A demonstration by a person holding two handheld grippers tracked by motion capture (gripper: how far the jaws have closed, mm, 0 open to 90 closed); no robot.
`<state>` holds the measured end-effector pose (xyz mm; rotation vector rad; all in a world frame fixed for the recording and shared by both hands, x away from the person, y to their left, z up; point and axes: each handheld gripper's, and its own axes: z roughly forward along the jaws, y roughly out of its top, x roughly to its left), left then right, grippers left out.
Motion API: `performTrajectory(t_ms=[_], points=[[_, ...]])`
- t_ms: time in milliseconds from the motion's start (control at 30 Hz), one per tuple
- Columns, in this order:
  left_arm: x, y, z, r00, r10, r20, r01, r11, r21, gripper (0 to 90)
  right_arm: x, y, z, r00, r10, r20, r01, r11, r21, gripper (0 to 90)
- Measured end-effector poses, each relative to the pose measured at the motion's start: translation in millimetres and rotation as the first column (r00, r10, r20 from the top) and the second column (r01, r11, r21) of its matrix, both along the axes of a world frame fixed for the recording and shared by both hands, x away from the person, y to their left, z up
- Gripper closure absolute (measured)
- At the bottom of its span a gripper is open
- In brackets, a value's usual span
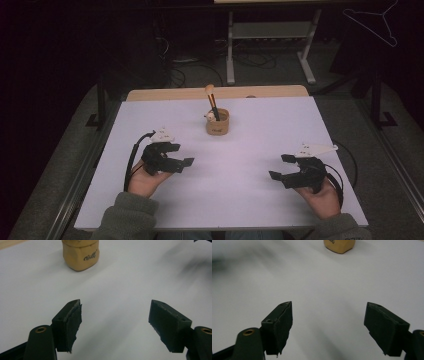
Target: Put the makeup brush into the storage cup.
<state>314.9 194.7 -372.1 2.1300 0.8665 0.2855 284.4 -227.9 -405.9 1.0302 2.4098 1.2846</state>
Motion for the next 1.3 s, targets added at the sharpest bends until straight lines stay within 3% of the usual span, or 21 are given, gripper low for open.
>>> performTrajectory(t_ms=[700, 1000, 1300], points=[[-25.9, 9.6, -10.8, 0.9992, 0.024, 0.033, -0.025, 0.9995, 0.018, 22.8, 0.4, -2.5, -2.5, 0.9999, 0.006, -0.009, -0.006, 1.0000, 0.000, 21.8], [-27.5, 14.8, -11.4, 0.9978, 0.035, 0.056, -0.037, 0.9991, 0.022, 21.8, 1.0, -0.4, -4.1, 0.9998, 0.013, -0.015, -0.013, 0.9999, -0.004, 21.5], [-26.1, 14.7, -16.3, 0.9984, 0.036, 0.043, -0.037, 0.9987, 0.035, 20.7, 1.9, 1.2, -6.0, 0.9997, 0.018, -0.018, -0.018, 0.9998, -0.009, 20.2]])
